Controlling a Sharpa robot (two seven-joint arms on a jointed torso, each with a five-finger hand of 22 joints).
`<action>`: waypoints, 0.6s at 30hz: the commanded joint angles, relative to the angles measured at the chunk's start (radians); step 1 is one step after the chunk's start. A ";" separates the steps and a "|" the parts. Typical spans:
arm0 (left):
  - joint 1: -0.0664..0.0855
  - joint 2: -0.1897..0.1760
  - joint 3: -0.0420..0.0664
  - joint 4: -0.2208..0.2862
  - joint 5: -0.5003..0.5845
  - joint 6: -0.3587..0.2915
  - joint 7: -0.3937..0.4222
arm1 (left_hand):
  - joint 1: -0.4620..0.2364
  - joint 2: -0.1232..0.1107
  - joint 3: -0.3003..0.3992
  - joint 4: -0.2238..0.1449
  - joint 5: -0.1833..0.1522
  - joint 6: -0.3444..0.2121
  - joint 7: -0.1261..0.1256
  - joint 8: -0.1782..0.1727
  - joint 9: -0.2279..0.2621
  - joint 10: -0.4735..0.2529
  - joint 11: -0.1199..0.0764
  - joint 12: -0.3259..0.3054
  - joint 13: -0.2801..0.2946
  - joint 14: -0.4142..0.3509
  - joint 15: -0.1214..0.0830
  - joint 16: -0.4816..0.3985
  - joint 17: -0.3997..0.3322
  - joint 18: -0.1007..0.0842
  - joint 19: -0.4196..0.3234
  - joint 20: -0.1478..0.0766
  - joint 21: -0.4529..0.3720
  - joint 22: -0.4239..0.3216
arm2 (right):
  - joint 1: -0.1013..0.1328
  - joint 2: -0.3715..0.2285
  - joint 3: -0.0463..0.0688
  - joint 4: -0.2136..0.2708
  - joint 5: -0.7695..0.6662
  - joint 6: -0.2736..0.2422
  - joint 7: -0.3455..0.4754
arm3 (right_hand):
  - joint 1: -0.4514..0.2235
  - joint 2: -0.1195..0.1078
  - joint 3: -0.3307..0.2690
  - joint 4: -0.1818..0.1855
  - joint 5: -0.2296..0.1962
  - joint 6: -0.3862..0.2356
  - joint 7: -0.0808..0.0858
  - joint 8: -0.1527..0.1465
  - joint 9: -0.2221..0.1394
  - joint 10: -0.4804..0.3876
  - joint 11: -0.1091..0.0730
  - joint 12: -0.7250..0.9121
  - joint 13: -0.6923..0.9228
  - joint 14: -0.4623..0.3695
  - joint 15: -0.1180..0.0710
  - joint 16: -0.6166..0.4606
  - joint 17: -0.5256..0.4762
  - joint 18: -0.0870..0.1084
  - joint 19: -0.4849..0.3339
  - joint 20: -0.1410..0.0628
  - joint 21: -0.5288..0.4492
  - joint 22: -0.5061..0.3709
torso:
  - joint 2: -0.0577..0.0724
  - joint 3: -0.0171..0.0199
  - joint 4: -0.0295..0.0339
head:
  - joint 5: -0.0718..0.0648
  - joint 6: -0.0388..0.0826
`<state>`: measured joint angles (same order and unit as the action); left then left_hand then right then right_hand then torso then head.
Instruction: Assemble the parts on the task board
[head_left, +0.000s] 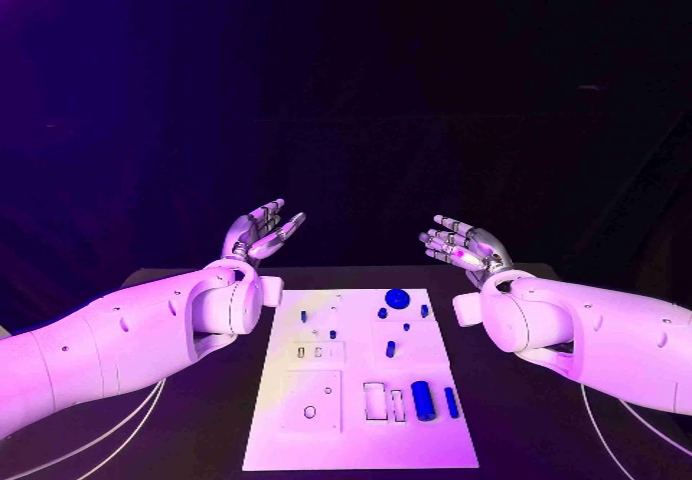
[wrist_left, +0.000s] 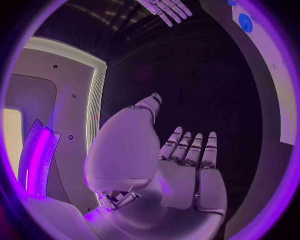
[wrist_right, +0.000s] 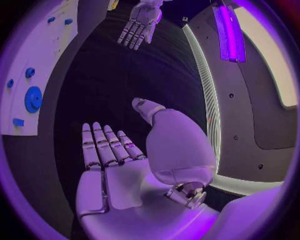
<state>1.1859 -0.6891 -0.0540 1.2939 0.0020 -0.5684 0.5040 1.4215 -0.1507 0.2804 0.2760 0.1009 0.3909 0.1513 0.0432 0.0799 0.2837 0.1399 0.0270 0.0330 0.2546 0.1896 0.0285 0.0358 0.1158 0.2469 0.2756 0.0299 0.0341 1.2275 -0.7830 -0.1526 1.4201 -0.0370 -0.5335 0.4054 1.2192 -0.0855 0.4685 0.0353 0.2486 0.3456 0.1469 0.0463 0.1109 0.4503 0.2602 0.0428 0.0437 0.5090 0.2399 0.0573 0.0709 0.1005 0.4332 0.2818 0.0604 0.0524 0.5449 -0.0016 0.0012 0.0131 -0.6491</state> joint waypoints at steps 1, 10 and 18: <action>0.007 0.007 -0.001 -0.013 -0.018 0.108 0.019 | 0.061 0.008 0.008 0.013 0.005 0.048 0.048 0.012 0.007 0.065 0.024 0.012 0.006 0.119 0.019 0.029 0.019 0.020 0.080 0.018 0.030 0.014 | 0.019 0.000 -0.014 -0.018 -0.058 0.180 -0.063 | 0.118 -0.017 0.029 -0.063 -0.039 0.326 0.142 0.091 0.077 0.401 -0.025 0.072 0.029 0.356 -0.043 0.100 0.052 0.062 0.311 0.004 0.099 0.045 | 0.000 -0.0001 0.0000 | 0.000 0.000; 0.009 -0.091 -0.001 0.086 -0.089 0.192 0.026 | 0.062 0.013 0.067 -0.015 -0.002 0.379 0.086 0.105 0.070 0.573 0.077 0.078 0.039 0.626 -0.012 0.168 0.130 0.067 0.554 0.009 0.207 0.077 | 0.075 0.005 -0.024 -0.089 -0.725 0.123 -0.104 | 0.154 -0.058 0.041 -0.099 -0.037 0.556 0.080 0.156 0.099 0.614 -0.094 0.067 0.020 0.578 -0.127 0.172 0.088 0.079 0.530 -0.071 0.248 0.105 | 0.038 0.0061 -0.0056 | -0.002 -0.019; 0.017 -0.147 0.009 0.175 -0.147 0.198 0.008 | 0.065 -0.019 0.096 -0.053 -0.009 0.467 0.060 0.168 0.109 0.717 0.033 0.084 0.044 0.722 -0.059 0.250 0.247 0.068 0.687 -0.042 0.303 0.110 | 0.109 -0.005 -0.021 -0.069 -1.068 0.172 -0.235 | 0.144 -0.084 -0.024 -0.102 -0.015 0.613 0.055 0.138 0.087 0.705 -0.132 0.021 0.022 0.797 -0.195 0.270 0.210 0.077 0.599 -0.142 0.509 0.274 | 0.076 0.0041 0.0059 | -0.013 -0.016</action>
<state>1.1994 -0.8278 -0.0467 1.4587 -0.0880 -0.4170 0.5071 1.4782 -0.1494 0.3485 0.2464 0.1009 0.7638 0.1947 0.1657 0.1577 0.8497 0.1865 0.0997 0.0710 0.8642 0.1586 0.2176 0.2012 0.1694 0.7992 0.2630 0.2524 0.1154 1.3297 -0.7863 -0.1763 1.3449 -0.8038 -0.3978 0.2542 1.3573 -0.1467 0.4794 -0.0628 0.2187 0.8851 0.2180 0.1817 0.1991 1.0663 0.1594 0.0868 0.0620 1.1317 0.0965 0.2511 0.1968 0.1628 0.9460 0.1863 0.3931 0.2174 0.5995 0.0044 0.0012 0.0054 -0.6675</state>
